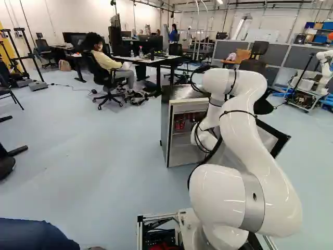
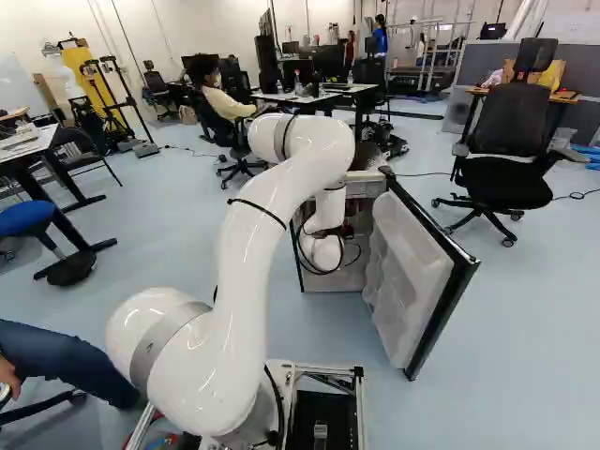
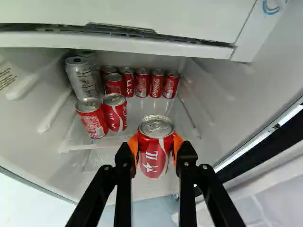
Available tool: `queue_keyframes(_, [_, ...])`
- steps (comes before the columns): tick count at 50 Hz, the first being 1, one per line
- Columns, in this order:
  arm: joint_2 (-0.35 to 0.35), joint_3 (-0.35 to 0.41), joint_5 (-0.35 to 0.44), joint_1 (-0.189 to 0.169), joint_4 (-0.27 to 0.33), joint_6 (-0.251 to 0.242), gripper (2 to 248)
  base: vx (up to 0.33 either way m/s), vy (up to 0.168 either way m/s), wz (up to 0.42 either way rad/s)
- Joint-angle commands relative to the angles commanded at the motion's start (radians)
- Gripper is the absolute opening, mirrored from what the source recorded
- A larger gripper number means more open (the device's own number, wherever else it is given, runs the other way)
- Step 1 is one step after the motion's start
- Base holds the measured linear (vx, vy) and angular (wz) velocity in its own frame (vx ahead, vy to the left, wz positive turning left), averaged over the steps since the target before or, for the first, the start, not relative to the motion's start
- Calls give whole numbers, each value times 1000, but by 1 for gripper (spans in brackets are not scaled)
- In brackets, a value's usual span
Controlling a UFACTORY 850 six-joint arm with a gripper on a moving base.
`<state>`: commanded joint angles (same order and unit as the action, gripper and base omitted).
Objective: Grab a drink from the fridge
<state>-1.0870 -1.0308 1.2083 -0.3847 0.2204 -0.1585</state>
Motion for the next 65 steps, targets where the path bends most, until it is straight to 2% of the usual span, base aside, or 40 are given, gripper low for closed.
queue_keyframes(31, [194, 235, 0, -21, 0, 0, 93, 0, 0, 0])
queue_keyframes(65, [405, 464, 0, -17, 0, 0, 93, 0, 0, 0])
